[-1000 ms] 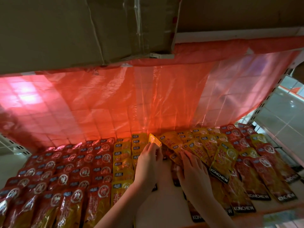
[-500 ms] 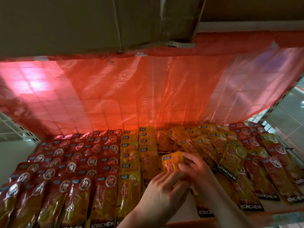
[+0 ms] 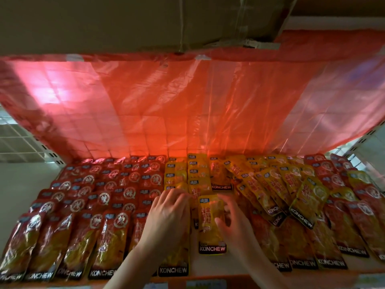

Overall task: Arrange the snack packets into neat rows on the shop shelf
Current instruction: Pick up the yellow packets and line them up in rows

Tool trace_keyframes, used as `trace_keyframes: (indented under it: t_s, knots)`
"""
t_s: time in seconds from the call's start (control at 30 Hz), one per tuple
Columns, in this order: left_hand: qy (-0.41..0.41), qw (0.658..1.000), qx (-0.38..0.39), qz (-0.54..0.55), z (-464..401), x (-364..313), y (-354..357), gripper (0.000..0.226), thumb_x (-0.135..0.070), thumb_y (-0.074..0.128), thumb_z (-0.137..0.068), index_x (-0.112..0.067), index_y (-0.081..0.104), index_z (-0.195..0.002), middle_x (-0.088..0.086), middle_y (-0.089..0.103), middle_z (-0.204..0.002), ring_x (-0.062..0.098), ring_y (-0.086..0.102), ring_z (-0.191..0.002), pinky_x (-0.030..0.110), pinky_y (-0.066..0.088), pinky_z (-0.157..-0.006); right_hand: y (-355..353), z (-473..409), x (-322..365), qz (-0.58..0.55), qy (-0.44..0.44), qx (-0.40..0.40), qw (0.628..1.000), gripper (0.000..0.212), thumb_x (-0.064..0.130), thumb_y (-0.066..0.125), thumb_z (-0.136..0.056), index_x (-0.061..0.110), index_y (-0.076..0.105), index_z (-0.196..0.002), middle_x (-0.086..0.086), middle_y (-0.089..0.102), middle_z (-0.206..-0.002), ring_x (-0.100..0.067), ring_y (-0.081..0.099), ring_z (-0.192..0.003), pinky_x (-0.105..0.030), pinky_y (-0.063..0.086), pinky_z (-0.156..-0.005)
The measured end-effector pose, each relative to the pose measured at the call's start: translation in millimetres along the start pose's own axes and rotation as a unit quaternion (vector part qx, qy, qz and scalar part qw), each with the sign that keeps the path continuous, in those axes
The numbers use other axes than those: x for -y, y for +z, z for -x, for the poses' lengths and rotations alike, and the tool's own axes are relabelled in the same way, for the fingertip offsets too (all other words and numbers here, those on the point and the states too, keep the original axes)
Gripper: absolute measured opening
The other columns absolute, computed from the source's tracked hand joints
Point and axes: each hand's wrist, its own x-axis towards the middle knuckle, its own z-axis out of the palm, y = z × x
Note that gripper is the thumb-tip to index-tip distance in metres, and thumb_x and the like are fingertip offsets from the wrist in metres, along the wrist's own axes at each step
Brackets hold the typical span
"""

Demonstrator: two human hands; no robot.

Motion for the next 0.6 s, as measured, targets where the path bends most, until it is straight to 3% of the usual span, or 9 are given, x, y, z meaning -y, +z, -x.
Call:
trace_keyframes:
  t_s: [0.07, 0.27, 0.37, 0.43, 0.5, 0.6]
  knots:
    - [0.0, 1.0, 0.002, -0.007, 0, 5, -1, 0.029, -0.015, 0.071, -0.079, -0.018, 0.058, -0.105, -0.003, 0.062, -0.103, 0.016, 0.059, -0.094, 0.033, 0.053, -0.077, 4, 0, 2, 0.055, -0.036, -0.005, 0.998, 0.043, 0.016, 0.059, -0.09, 0.03, 0.042, -0.127, 0.022, 0.048, -0.109, 0.017, 0.045, -0.104, -0.006, 0.041, -0.083]
    - [-0.005, 1.0, 0.013, -0.027, 0, 13, -1, 0.034, -0.019, 0.075, -0.074, -0.018, 0.061, -0.106, -0.003, 0.062, -0.105, 0.021, 0.057, -0.102, 0.038, 0.052, -0.081, 11, 0, 3, 0.188, -0.069, 0.0, 0.98, 0.038, 0.027, 0.056, -0.092, 0.03, 0.044, -0.128, 0.011, 0.045, -0.109, -0.001, 0.04, -0.102, -0.004, 0.034, -0.073]
    - [-0.001, 1.0, 0.004, -0.031, 2, 19, -3, 0.027, -0.027, 0.06, -0.083, -0.02, 0.06, -0.109, -0.005, 0.062, -0.105, 0.019, 0.056, -0.102, 0.037, 0.052, -0.081, 10, -5, 4, 0.206, -0.075, -0.012, 0.976, 0.033, 0.022, 0.062, -0.088, 0.025, 0.053, -0.12, 0.01, 0.044, -0.109, -0.006, 0.043, -0.105, -0.003, 0.031, -0.074]
    - [-0.003, 0.999, 0.011, -0.033, 3, 21, -4, 0.029, -0.031, 0.051, -0.083, -0.023, 0.058, -0.11, -0.006, 0.061, -0.106, 0.018, 0.055, -0.103, 0.036, 0.051, -0.08, 9, -11, 8, 0.223, -0.087, -0.054, 0.969, 0.029, 0.016, 0.07, -0.081, 0.018, 0.061, -0.108, 0.004, 0.051, -0.105, -0.012, 0.049, -0.099, -0.011, 0.037, -0.079]
    - [-0.009, 0.999, 0.018, -0.026, 2, 25, -3, 0.031, -0.024, 0.063, -0.08, -0.022, 0.058, -0.111, -0.006, 0.061, -0.107, 0.02, 0.055, -0.105, 0.037, 0.052, -0.08, 8, -22, 13, 0.247, -0.115, -0.099, 0.957, 0.027, 0.016, 0.071, -0.079, 0.015, 0.063, -0.105, -0.001, 0.056, -0.106, -0.018, 0.053, -0.099, -0.024, 0.047, -0.081]
    - [-0.026, 0.999, 0.023, -0.028, -3, 28, -6, 0.039, -0.018, 0.075, -0.074, -0.02, 0.061, -0.11, -0.003, 0.061, -0.108, 0.023, 0.055, -0.107, 0.042, 0.052, -0.082, 11, -45, 22, 0.24, -0.124, -0.074, 0.96, 0.032, 0.024, 0.056, -0.091, 0.014, 0.057, -0.121, -0.003, 0.051, -0.126, -0.02, 0.047, -0.119, -0.034, 0.044, -0.098]
